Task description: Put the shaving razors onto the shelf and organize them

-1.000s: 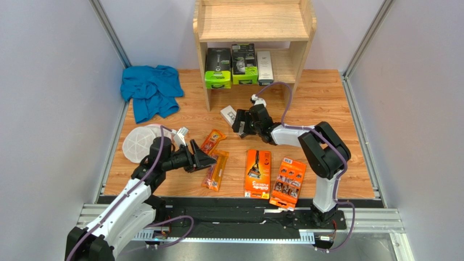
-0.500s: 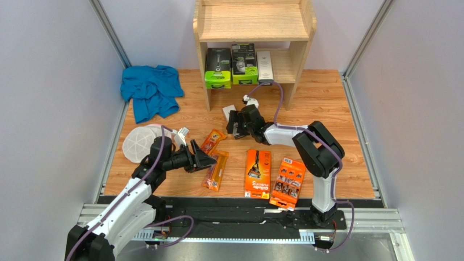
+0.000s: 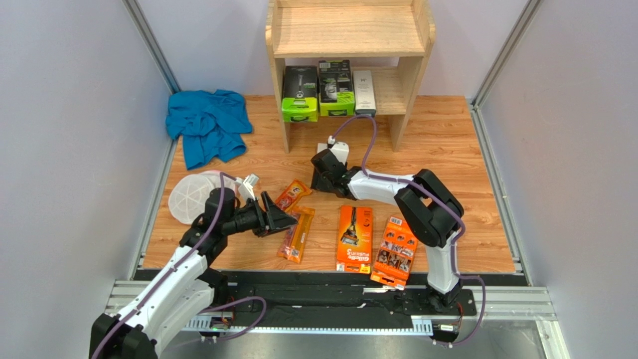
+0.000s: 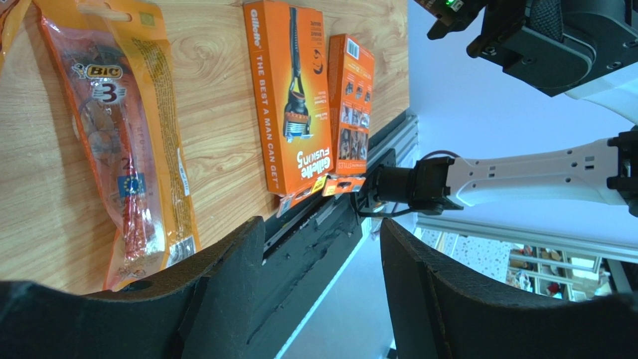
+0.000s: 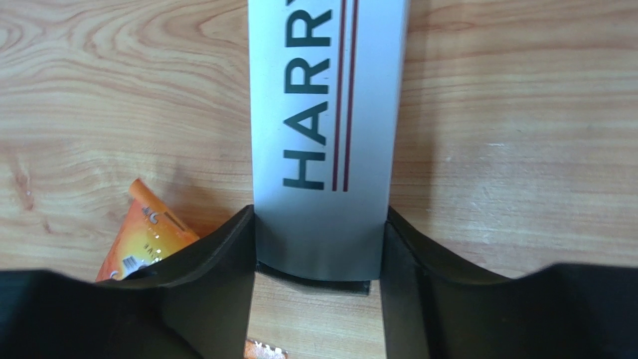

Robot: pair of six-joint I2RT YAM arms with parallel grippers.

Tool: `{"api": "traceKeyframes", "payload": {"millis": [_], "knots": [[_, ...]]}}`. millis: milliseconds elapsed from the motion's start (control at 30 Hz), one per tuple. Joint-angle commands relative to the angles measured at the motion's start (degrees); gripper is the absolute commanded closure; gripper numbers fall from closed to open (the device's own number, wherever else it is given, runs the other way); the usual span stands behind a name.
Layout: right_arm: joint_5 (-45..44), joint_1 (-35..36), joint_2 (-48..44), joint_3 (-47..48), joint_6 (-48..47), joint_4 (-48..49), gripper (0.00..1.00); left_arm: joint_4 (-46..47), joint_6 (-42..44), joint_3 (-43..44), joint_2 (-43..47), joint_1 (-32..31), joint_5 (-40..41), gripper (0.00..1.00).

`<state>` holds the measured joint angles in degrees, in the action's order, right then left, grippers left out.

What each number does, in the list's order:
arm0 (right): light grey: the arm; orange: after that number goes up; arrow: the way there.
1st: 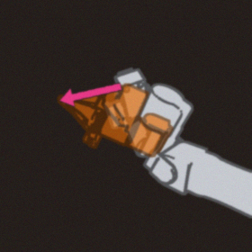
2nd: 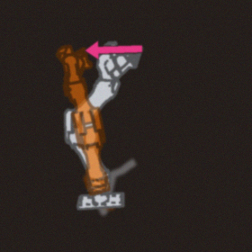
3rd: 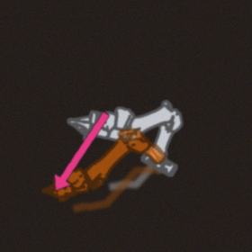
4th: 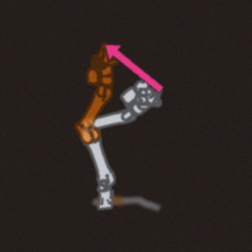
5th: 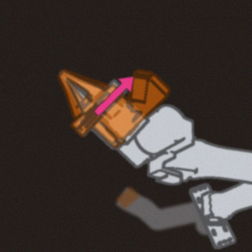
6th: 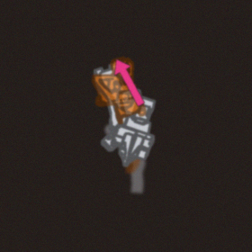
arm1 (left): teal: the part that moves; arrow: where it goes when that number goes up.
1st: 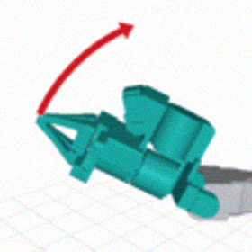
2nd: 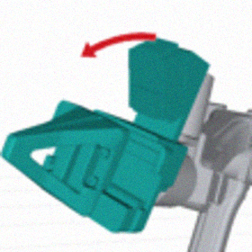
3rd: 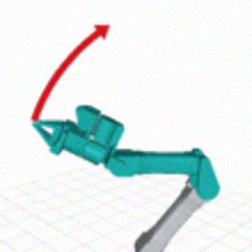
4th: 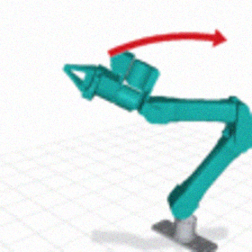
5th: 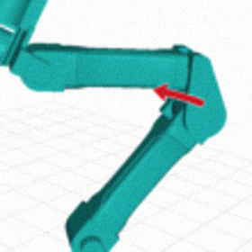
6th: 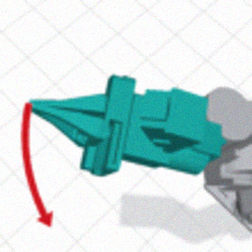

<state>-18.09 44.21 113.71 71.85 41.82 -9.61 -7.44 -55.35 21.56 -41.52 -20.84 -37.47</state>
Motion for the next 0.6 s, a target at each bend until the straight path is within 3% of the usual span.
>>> {"api": "traceKeyframes", "payload": {"millis": [0,67,200,567], "knots": [[-2.6,0.0,4.8,-1.5,5.8,-13.3,0.54,-0.8,0.4,3.5,1.3,0.5,-0.3,0.34],[-2.6,0.4,4.2,-1.6,5.1,-13.0,0.63,-2.0,1.0,4.0,2.1,0.6,0.0,0.34],[-2.5,2.0,1.5,-2.6,4.1,-13.9,0.69,-3.5,1.5,3.8,3.0,0.7,1.4,0.34],[-2.0,10.7,-20.6,-13.1,-0.1,-18.0,0.74,-0.6,0.2,5.0,-2.5,1.8,5.3,0.32]]}}
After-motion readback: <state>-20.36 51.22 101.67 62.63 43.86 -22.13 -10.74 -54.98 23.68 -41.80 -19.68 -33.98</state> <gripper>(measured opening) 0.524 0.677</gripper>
